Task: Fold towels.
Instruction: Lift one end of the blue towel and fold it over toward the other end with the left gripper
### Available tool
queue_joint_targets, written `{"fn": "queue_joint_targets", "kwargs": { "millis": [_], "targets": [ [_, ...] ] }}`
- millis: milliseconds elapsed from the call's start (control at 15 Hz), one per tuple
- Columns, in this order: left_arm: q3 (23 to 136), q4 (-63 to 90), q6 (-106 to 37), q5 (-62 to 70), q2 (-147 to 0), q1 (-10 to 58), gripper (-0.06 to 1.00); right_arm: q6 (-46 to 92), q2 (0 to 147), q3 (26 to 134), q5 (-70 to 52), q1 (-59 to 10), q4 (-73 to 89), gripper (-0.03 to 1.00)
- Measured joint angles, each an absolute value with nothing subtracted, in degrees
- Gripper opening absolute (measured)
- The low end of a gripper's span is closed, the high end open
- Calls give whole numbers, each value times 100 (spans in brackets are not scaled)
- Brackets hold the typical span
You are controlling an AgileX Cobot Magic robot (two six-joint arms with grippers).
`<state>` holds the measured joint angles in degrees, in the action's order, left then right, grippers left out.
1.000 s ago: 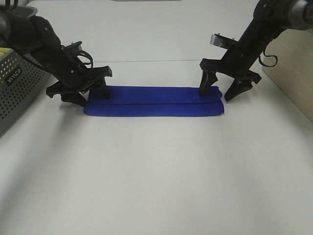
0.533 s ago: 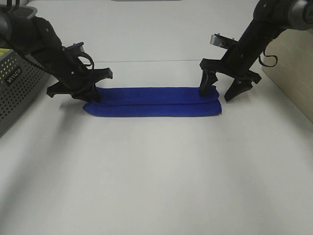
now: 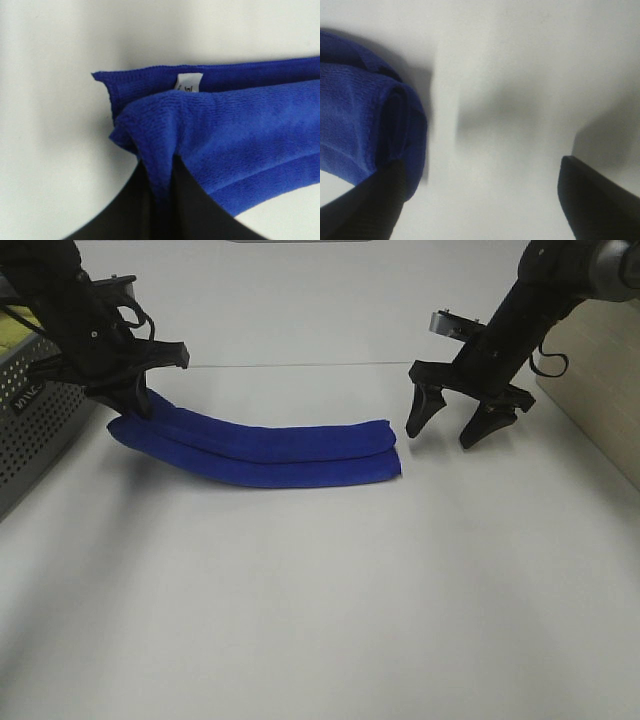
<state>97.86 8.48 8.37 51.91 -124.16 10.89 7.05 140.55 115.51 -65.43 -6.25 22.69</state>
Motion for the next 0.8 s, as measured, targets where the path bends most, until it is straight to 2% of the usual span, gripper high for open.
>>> {"fn": "queue_joint_targets", "kwargs": {
  "millis": [333, 800],
  "targets": [
    [10130, 1925, 928, 5380, -12364, 1438, 6, 705, 14055, 11551, -6749, -625, 2269, 80],
    [10531, 2699, 974, 4188, -12708, 2378, 6, 705, 14055, 11551, -6812, -625, 2269, 80]
  ]
}}
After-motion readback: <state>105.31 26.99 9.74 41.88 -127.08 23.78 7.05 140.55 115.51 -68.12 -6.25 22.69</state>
